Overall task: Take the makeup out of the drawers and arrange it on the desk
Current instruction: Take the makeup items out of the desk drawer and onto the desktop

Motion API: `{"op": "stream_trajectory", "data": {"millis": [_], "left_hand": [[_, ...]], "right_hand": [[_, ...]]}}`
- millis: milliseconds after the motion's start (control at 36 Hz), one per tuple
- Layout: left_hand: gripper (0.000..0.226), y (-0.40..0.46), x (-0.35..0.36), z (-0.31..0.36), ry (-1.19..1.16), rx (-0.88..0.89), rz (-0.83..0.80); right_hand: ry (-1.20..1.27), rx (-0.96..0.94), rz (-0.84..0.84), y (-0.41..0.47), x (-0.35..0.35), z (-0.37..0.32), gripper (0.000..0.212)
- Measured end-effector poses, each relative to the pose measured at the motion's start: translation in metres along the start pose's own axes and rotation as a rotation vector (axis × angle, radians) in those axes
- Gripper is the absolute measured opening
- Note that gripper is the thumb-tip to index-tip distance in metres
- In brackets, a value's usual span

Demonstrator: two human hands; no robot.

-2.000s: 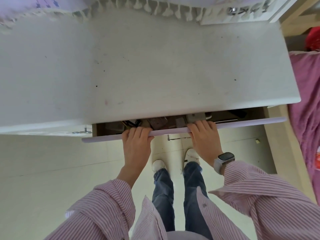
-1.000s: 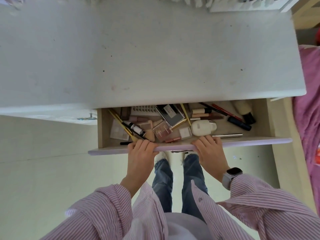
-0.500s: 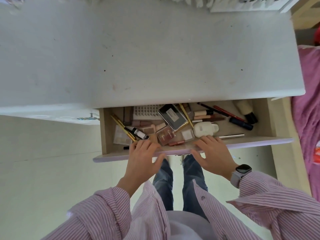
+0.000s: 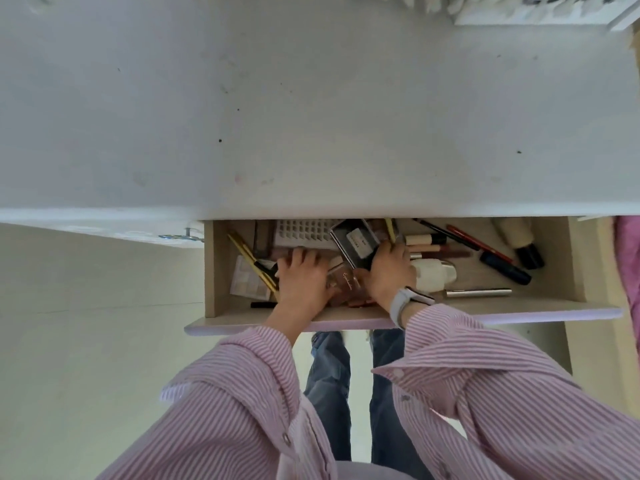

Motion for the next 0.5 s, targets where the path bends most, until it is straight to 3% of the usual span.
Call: {"op": "stream_trajectory", "data": {"millis": [111,250,500], "left_hand": [[0.059,0.004,-0.001,0.001,0.012,-0.008,-0.032],[0.062,0.011,0.001,-0.002,-0.034,-0.029,-0.128],[0.068,0.015,-0.001,0.01,0.001,0.04,-0.174]], "right_hand": [[0.142,0.002,-0.068,0.001,0.002,0.012,0.072],[0.231,-0.059,-0.095,-0.004,-0.007,0.028,0.048],[0.042,-0.131,0.01,-0.026,-0.03,0.043,0.034]]}}
Point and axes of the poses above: each hand's wrist, its own y-axis towards the middle knuckle, its own x-axis out of the palm, z = x × y, the point moved 6 cm from there along y, towards the middle knuckle, and after that the axes turned 7 degrees about -z, right-handed, at the moved point
